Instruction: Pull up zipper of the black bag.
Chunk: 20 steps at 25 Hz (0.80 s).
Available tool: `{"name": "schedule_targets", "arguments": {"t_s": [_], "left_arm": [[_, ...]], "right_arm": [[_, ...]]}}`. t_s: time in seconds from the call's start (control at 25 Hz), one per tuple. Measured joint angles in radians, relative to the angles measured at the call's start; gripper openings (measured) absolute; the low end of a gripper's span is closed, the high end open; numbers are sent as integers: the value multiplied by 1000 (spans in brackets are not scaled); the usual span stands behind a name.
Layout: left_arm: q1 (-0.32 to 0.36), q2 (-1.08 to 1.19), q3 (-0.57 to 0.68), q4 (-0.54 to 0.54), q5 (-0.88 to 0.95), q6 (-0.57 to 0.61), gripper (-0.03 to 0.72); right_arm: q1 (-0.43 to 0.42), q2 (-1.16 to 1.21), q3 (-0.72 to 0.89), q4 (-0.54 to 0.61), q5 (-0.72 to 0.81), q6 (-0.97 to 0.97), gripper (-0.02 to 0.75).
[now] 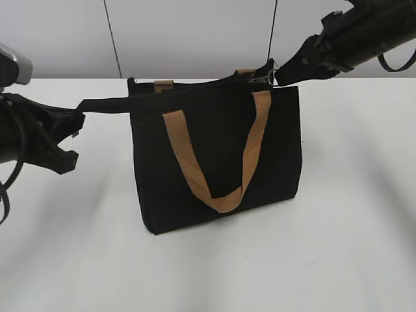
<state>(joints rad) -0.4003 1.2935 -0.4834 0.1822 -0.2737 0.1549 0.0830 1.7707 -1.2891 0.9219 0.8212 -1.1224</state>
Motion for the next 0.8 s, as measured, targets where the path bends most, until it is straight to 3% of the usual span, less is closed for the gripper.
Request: {"name": "schedule_targets", "arguments": {"t_s": [0.16, 0.28, 0.4, 0.48, 0.56, 0.68, 0.8], "left_arm": [[0, 0, 0, -9, 0, 0, -4], [0, 0, 0, -110, 3, -3, 17], [3, 0, 0, -233, 20, -27, 164], [5, 0, -7, -266, 65, -53, 305], [5, 0, -34, -297, 169, -85, 387], [5, 0, -92, -328, 327, -96, 419], [5, 0, -147, -359, 438, -98, 410]], "right_arm": [[2, -4, 0, 2, 10, 4, -1], [13, -9, 0, 2, 11, 6, 18], [28, -13, 0, -3, 11, 7, 146], [34, -20, 0, -9, 14, 7, 274], [42, -37, 0, -18, 15, 12, 337], [55, -72, 0, -49, 16, 45, 367], [92, -111, 17, -151, 16, 111, 365]]}}
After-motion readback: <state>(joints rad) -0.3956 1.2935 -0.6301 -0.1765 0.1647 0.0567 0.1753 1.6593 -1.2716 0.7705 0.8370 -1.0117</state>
